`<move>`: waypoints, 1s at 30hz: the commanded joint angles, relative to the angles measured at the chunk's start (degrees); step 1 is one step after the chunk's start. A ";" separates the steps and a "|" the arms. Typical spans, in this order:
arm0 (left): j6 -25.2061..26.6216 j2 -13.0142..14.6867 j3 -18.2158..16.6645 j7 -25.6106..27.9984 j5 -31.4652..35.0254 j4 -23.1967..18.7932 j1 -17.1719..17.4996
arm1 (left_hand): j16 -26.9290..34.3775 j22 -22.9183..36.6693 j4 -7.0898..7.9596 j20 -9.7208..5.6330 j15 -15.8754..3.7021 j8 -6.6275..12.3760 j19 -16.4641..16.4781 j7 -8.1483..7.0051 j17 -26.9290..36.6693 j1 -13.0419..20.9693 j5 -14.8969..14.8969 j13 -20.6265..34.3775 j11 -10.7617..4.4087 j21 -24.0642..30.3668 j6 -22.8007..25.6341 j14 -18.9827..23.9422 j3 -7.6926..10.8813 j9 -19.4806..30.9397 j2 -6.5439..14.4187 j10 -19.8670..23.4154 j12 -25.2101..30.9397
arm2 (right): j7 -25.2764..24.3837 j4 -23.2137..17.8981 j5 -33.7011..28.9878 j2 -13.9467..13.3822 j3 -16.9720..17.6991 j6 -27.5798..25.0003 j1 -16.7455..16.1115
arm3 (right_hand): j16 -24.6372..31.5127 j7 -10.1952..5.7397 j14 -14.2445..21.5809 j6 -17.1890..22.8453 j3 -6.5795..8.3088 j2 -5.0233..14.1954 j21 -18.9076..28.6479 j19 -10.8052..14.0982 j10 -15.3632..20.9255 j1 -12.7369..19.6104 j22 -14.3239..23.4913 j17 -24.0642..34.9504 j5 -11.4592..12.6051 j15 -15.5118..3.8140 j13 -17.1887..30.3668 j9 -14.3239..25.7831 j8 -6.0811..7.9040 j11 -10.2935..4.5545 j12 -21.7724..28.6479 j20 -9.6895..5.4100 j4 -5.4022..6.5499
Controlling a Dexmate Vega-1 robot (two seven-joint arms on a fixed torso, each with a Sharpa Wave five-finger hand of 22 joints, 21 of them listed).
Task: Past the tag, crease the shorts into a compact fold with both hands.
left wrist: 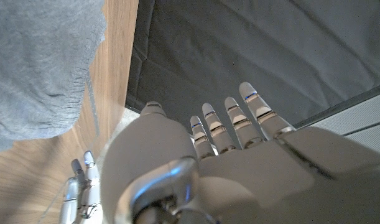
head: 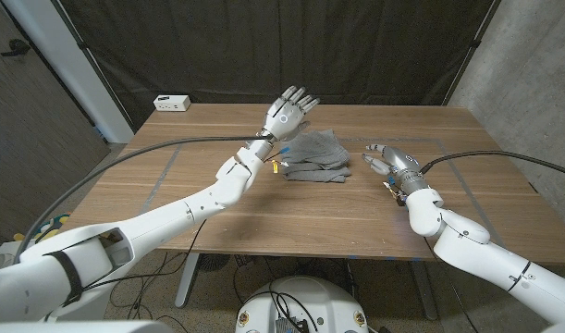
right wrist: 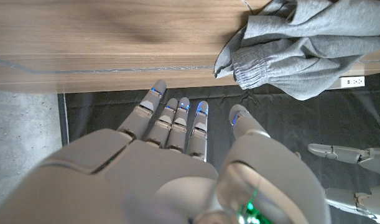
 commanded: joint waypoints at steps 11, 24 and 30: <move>-3.10 0.95 -12.12 -1.98 -23.80 -8.37 8.55 | -0.31 -0.18 0.52 -0.05 -1.50 -0.18 -3.09 5.40 -0.15 -4.95 -1.60 -0.33 2.84 -1.88 -8.58 -6.29 2.43 -0.12 0.46 -8.45 -0.19 | -4.38 7.00 7.33 3.53 2.59 13.26 0.53 | -0.27 -1.07 -3.47 -6.34 -0.07 -0.02 -0.15 -1.41 -5.45 -2.54 0.18 0.02 0.53 -0.35 0.09 0.10 -0.46 -0.44 -0.19 -0.43 1.62; -8.17 0.69 -18.78 -4.57 -40.80 -11.52 11.92 | -0.46 -0.35 0.67 0.22 1.01 -0.08 -6.11 9.63 -0.34 -8.81 -2.28 -0.69 5.75 -3.79 -14.46 -11.99 4.38 -0.28 0.47 -15.12 -0.16 | -4.73 10.82 11.37 5.21 4.16 20.76 0.86 | 0.03 -0.83 -4.55 -9.48 -1.15 -1.13 -0.03 -1.73 -7.67 -4.43 0.16 0.03 0.53 -0.10 0.03 0.08 -0.23 -0.32 0.09 -0.34 2.40; -10.50 0.35 -22.00 -5.93 -49.32 -12.40 13.49 | -0.50 -0.37 1.01 0.51 2.32 0.01 -8.62 10.99 -0.34 -11.28 -2.37 -0.83 6.77 -5.16 -16.90 -14.99 5.37 -0.28 0.62 -18.29 -0.12 | -4.92 12.39 13.26 6.27 4.90 23.77 0.80 | 0.10 -0.63 -4.82 -10.39 -1.53 -1.34 0.01 -1.76 -7.86 -5.13 0.16 0.05 0.57 -0.02 0.01 0.07 -0.25 -0.31 0.25 -0.28 2.76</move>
